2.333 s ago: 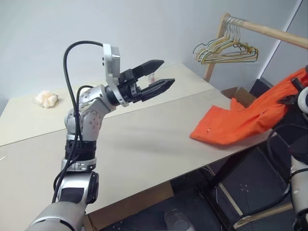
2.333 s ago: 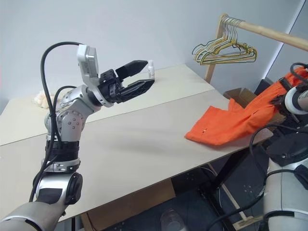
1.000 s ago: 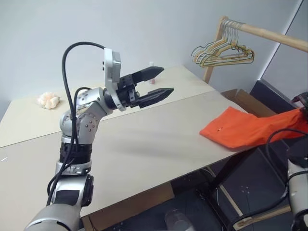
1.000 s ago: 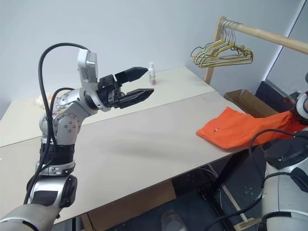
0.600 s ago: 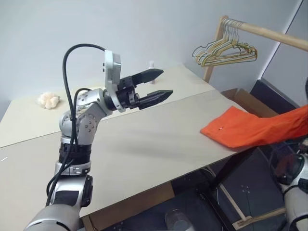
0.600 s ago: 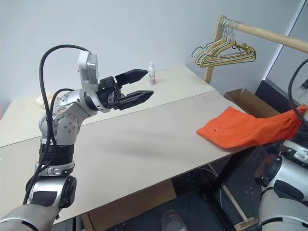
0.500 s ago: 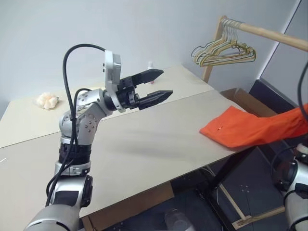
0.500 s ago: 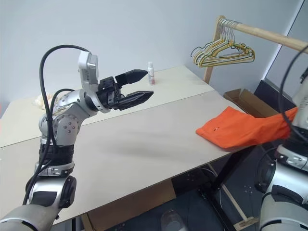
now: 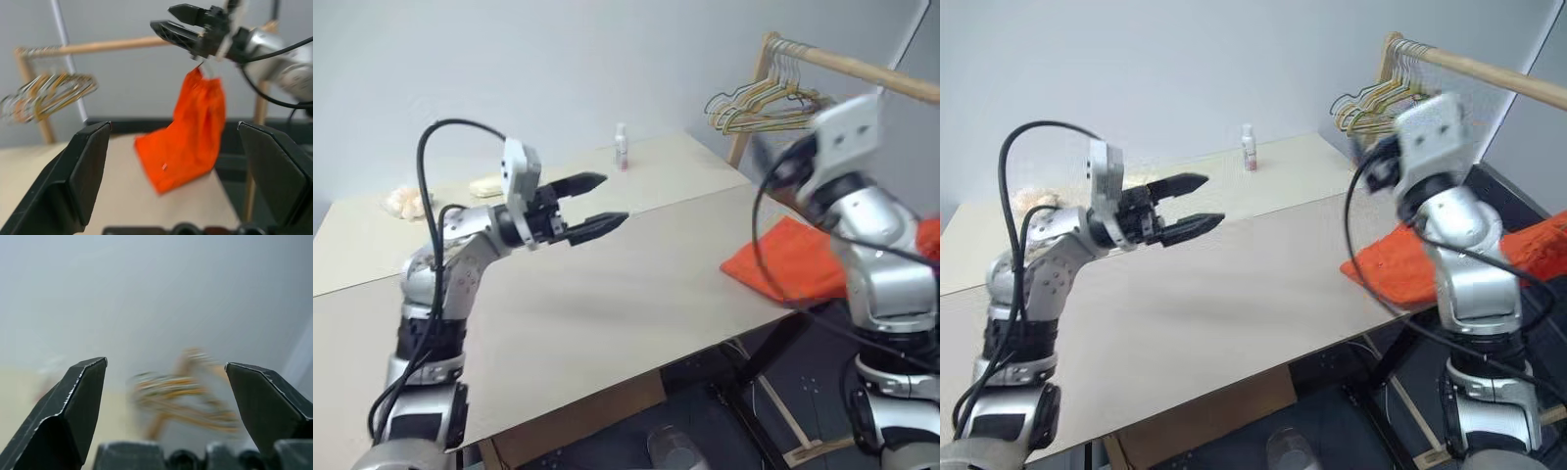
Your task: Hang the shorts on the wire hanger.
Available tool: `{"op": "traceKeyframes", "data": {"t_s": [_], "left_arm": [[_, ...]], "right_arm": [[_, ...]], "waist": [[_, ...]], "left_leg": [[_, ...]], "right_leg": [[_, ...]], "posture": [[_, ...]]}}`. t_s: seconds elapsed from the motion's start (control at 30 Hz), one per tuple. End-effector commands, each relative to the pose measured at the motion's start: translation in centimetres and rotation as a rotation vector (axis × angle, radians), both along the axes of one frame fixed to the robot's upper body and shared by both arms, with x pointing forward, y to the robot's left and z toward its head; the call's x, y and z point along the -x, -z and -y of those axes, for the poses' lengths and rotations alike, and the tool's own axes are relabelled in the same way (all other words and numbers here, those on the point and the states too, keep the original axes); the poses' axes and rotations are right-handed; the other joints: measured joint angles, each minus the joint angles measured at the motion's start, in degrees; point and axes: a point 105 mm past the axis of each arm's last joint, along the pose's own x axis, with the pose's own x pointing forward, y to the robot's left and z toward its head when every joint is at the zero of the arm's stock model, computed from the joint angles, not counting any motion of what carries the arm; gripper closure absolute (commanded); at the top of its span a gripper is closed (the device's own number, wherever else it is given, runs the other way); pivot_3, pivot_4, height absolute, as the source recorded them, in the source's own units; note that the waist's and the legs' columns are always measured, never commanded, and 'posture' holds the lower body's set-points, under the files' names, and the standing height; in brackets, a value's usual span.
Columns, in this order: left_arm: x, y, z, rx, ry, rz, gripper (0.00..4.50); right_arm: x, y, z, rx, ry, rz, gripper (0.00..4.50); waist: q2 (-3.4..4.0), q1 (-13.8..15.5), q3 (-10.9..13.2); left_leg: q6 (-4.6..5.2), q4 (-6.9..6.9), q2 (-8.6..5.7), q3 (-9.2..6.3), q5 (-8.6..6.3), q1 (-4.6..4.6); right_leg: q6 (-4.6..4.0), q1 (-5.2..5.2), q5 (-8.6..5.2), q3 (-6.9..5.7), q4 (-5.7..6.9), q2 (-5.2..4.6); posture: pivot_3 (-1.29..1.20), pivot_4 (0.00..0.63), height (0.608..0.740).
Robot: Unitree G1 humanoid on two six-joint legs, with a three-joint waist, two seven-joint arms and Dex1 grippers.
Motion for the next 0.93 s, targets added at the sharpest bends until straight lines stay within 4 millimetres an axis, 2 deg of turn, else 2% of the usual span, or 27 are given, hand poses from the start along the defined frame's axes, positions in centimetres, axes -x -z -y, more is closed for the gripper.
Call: {"op": "traceKeyframes", "data": {"t_s": [0.03,0.17,0.2,0.3,0.37,0.5,0.6,0.93], "left_arm": [[1.4,0.3,-2.0,-0.086,-0.074,0.041,0.0],[2.9,2.4,-4.4,-0.205,-0.167,0.006,0.0],[3.2,2.6,-4.8,-0.221,-0.182,-0.001,0.0],[3.9,3.1,-5.8,-0.255,-0.237,-0.011,0.0],[4.2,3.3,-6.0,-0.26,-0.261,-0.013,0.0],[4.4,3.5,-6.0,-0.255,-0.283,-0.015,0.0],[4.4,3.5,-5.9,-0.249,-0.288,-0.015,0.0],[3.8,3.1,-5.4,-0.221,-0.266,-0.006,0.0]], "right_arm": [[1.0,0.6,-3.0,0.067,-0.27,-0.062,0.02],[1.6,3.1,-4.7,0.115,-0.484,-0.215,0.02],[1.8,3.5,-4.8,0.131,-0.516,-0.231,0.02],[1.7,4.7,-4.5,0.152,-0.548,-0.278,0.02],[1.7,5.2,-4.3,0.157,-0.557,-0.295,0.02],[2.0,5.6,-3.9,0.16,-0.566,-0.314,0.02],[2.3,5.8,-3.7,0.164,-0.564,-0.322,0.02],[3.5,6.8,-2.7,0.168,-0.512,-0.339,0.02]], "waist": [[-0.05,1.7,0.1],[-0.27,5.9,0.3],[-0.3,7.7,0.3],[-0.3,12.7,0.4],[-0.3,16.7,0.4],[-0.33,21.8,0.4],[-0.36,23.7,0.4],[-0.37,24.0,0.4]], "left_leg": [[0.0,-0.01,-0.01,0.0,0.0,-0.05],[-0.06,-0.03,0.02,-0.02,-0.03,-0.08],[-0.08,-0.04,0.04,-0.03,-0.04,-0.09],[-0.14,-0.05,0.04,-0.04,-0.07,-0.2],[-0.26,-0.02,0.03,-0.05,-0.01,-0.65],[-0.53,0.03,-0.05,-0.06,0.16,-1.38],[-0.79,0.03,-0.03,0.0,0.33,-1.95],[-0.8,0.01,0.03,0.13,0.35,-2.0]], "right_leg": [[0.0,-0.12,0.0,0.03,0.05,-0.02],[-0.04,-0.31,0.02,0.05,0.09,0.0],[-0.04,-0.34,0.02,0.05,0.1,0.02],[-0.08,-0.87,0.04,0.04,0.12,0.01],[-0.24,-1.4,0.13,0.04,0.21,0.02],[-0.34,-2.39,0.18,-0.02,0.69,-0.04],[-0.53,-3.21,0.25,-0.04,0.98,0.01],[-0.63,-3.23,0.22,-0.05,0.97,0.12]], "posture": [[-0.22,0.0,0.74],[-0.1,0.0,0.74],[-0.07,0.0,0.74],[-0.01,0.0,0.74],[0.0,0.0,0.74],[0.01,0.0,0.74],[0.01,0.0,0.74],[-0.03,0.0,0.74]]}}
